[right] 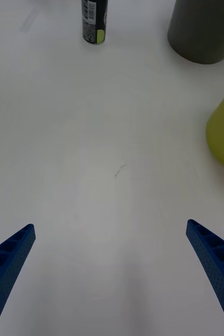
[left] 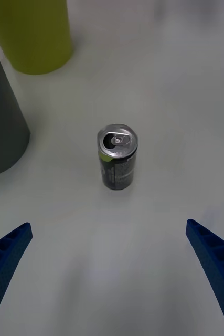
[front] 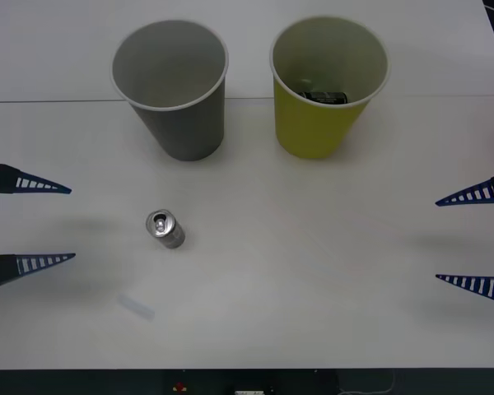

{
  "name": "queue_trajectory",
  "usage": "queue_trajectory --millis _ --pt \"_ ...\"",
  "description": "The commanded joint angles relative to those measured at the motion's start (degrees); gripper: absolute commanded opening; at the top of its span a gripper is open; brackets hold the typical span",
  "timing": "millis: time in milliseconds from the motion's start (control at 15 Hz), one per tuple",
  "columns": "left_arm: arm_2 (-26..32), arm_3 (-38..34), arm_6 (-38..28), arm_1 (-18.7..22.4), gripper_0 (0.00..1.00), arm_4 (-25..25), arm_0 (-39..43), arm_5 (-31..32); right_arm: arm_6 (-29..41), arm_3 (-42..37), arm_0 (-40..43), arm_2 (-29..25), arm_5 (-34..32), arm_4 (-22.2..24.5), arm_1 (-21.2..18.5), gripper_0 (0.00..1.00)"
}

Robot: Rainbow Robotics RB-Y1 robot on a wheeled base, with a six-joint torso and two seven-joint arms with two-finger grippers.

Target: Put the can into the green bin and the plastic bottle into the gray bin

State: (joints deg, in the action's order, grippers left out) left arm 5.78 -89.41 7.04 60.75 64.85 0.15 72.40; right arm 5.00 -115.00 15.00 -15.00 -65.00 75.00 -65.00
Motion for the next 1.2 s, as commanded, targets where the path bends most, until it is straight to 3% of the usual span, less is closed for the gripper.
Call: queue_trajectory --millis 67,533,933,1200 --pt "-4.81 5.82 2.54 -0.02 1.00 -4.20 -2.53 -0.15 0.00 0.00 0.00 0.00 0.00 0.00 0.00 1.00" --pt "-12.98 17.51 12.56 -4.32 1.00 -12.46 -7.27 -3.58 0.00 0.00 0.00 0.00 0.00 0.00 0.00 1.00" --pt "-15.27 21.29 14.41 -9.25 1.00 -15.98 -7.27 -4.81 0.00 0.00 0.00 0.00 0.00 0.00 0.00 1.00" --pt "-19.13 21.82 17.92 -10.39 1.00 -20.29 -7.27 -8.85 0.00 0.00 0.00 0.00 0.00 0.00 0.00 1.00"
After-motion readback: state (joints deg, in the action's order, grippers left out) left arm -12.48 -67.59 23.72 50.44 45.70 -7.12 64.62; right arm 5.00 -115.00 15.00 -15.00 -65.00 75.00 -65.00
